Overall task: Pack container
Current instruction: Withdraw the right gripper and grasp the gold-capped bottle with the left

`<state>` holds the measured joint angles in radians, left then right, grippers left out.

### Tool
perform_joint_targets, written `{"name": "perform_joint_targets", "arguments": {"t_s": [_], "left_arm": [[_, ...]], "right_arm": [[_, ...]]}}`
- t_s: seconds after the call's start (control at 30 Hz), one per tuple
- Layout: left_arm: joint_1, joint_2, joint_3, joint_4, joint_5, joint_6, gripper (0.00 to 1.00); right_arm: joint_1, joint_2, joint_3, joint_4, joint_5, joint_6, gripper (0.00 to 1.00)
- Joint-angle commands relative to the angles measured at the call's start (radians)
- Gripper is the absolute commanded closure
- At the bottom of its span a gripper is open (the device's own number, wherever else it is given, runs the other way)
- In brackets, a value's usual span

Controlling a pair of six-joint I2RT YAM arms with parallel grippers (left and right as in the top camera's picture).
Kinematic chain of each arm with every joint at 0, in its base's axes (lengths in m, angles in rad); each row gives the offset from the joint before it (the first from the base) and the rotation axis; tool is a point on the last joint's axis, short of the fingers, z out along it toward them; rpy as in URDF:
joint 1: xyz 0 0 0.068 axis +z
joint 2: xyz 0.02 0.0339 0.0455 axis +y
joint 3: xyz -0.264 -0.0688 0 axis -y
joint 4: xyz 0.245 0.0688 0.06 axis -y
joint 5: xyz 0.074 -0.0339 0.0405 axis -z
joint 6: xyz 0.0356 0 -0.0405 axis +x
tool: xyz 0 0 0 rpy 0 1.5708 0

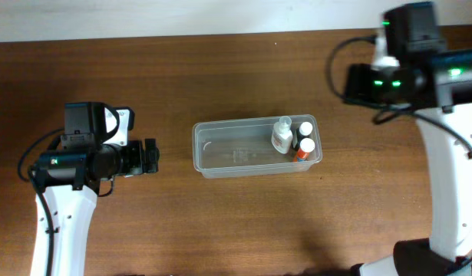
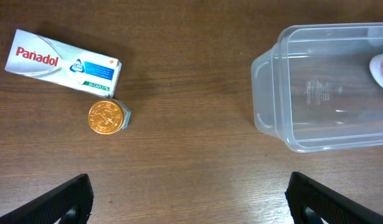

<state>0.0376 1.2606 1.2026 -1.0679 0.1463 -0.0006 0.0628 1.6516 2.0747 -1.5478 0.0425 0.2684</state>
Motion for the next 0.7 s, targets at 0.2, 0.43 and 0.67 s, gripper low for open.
{"name": "perform_joint_targets", "arguments": {"t_s": [0.2, 0.43, 0.67], "left_arm": [[-0.002, 0.002, 0.018, -0.035, -0.104, -0.082, 0.01], [0.026, 0.091, 0.099, -0.034, -0.172, -0.171, 0.01], [0.139, 0.415, 0.167, -0.027, -0.172, -0.197, 0.01]], "right_arm": [[-0.161, -0.210, -0.324, -0.034, -0.081, -0.130, 0.30], [-0.161, -0.468, -0.796, 0.159, -0.088, -0.131, 0.11], [-0.161, -0.419, -0.914, 0.200, -0.121, -0.134, 0.11]]}}
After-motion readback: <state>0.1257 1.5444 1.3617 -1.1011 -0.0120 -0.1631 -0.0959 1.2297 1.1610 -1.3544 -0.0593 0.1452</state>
